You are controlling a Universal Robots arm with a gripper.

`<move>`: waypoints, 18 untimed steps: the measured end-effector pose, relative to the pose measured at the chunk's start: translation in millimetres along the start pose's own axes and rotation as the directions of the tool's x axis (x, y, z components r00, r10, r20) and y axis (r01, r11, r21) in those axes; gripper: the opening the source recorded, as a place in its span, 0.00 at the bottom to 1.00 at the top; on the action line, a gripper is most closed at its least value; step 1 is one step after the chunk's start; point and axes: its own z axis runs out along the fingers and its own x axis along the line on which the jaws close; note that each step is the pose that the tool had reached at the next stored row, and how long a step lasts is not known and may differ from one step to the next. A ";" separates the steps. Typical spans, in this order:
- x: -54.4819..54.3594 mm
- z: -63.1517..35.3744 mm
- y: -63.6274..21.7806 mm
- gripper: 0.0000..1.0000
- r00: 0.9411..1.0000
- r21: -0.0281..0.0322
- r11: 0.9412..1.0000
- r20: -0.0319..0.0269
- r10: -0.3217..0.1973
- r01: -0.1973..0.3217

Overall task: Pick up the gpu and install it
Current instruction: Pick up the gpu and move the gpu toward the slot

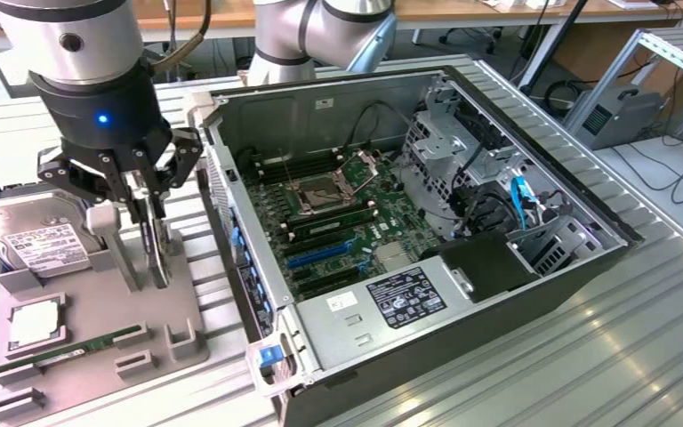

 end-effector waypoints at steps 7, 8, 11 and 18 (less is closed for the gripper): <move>-1.0 -51.1 26.7 0.27 1.000 0.000 1.000 0.000 0.000 0.000; -1.0 -52.5 27.6 0.27 1.000 0.000 1.000 0.000 0.000 0.000; -1.0 -54.5 28.8 0.27 1.000 0.000 1.000 0.000 0.000 0.000; -1.1 -60.0 31.5 0.27 1.000 0.000 1.000 0.000 0.000 0.000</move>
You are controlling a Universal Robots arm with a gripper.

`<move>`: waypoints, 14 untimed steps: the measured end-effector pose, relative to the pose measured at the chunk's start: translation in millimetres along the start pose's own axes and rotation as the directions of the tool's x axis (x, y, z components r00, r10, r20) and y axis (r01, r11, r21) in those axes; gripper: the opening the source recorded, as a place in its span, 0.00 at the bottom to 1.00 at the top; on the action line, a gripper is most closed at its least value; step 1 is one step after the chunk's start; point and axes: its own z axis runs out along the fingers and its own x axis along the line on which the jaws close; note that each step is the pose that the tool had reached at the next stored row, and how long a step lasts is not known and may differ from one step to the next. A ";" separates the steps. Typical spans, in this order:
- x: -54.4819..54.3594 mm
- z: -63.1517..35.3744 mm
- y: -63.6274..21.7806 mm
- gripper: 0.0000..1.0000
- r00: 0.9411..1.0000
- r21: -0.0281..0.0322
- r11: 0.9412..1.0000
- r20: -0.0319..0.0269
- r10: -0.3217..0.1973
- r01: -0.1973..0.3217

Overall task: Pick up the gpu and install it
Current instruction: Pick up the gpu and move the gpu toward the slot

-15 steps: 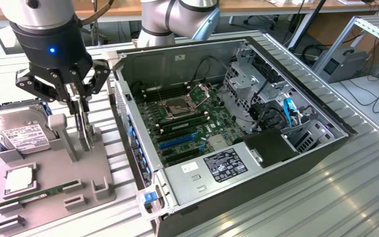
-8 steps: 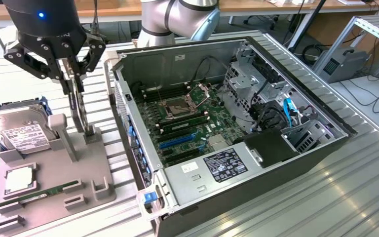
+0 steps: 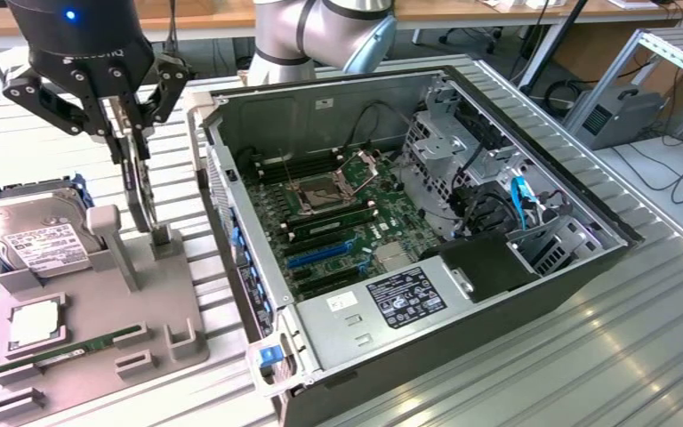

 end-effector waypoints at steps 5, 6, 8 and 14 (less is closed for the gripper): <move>-0.2 -5.9 2.3 0.27 1.000 0.000 1.000 0.000 0.000 0.000; -0.2 -7.0 2.6 0.27 1.000 0.000 1.000 0.000 0.000 0.000; -0.2 -9.1 3.3 0.27 1.000 -0.001 1.000 0.000 0.000 0.000; -0.3 -15.3 5.2 0.27 1.000 -0.001 1.000 0.000 0.000 0.000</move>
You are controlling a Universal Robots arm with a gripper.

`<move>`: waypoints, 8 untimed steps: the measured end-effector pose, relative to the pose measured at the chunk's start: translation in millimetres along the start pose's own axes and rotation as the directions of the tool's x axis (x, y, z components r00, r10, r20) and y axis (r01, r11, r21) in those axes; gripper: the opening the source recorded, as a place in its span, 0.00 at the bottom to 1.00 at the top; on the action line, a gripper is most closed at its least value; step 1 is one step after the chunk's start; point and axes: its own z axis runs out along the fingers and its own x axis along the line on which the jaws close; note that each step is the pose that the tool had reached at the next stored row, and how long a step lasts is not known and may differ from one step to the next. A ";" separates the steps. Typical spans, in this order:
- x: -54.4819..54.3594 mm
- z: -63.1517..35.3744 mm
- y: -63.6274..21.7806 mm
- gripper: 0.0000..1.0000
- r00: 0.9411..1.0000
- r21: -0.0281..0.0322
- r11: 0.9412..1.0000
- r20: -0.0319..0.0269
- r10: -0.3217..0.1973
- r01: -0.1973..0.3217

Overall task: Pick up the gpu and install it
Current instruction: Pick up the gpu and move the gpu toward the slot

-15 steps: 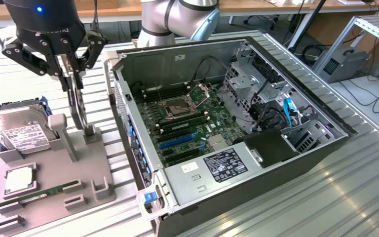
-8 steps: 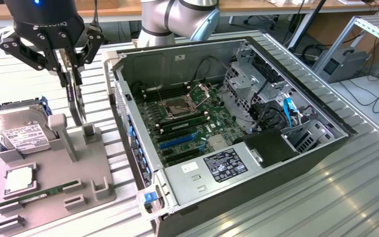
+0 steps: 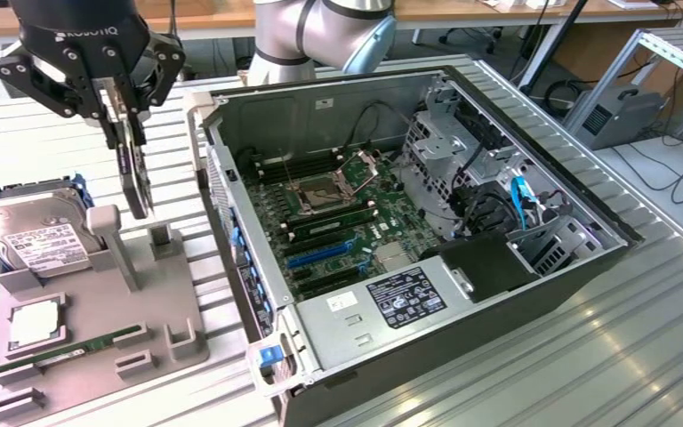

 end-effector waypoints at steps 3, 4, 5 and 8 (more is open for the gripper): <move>-0.1 -3.5 1.1 0.27 1.000 0.000 1.000 0.000 0.000 0.000; -0.1 -6.1 1.8 0.27 1.000 0.000 1.000 0.000 0.000 0.000; -0.2 -7.3 2.2 0.27 1.000 0.000 1.000 0.000 0.000 0.000; -0.2 -10.7 3.3 0.27 1.000 0.000 1.000 0.000 0.000 0.000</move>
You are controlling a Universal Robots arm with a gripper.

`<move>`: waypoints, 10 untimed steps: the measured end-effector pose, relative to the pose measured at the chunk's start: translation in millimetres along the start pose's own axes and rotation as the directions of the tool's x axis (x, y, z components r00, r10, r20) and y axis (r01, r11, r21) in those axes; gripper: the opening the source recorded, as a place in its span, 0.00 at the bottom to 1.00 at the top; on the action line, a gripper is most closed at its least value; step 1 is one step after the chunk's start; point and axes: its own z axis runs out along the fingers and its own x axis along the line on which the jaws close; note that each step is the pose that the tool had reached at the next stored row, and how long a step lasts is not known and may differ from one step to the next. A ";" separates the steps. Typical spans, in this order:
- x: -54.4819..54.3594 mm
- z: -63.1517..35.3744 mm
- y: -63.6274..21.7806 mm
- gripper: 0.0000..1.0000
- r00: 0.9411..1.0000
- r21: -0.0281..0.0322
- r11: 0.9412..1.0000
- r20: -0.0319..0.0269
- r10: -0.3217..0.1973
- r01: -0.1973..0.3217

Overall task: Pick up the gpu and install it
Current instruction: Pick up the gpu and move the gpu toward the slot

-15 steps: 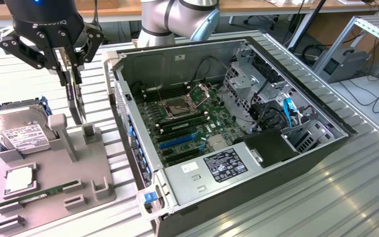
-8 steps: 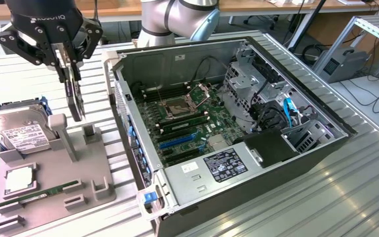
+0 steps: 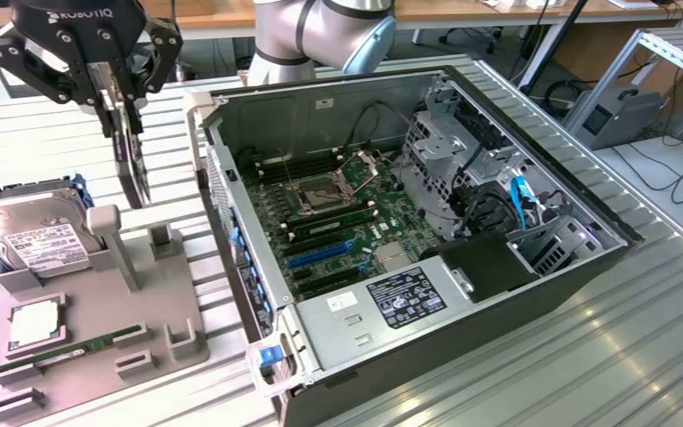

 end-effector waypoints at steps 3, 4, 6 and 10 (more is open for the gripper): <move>-0.1 -3.5 1.2 0.27 1.000 0.000 1.000 0.000 0.000 0.000; -0.1 -4.5 1.5 0.27 1.000 0.000 1.000 0.000 0.000 0.000; -0.2 -6.9 2.3 0.27 1.000 0.000 1.000 0.000 0.000 0.000; -0.3 -13.7 4.2 0.27 1.000 0.000 1.000 0.000 0.000 0.000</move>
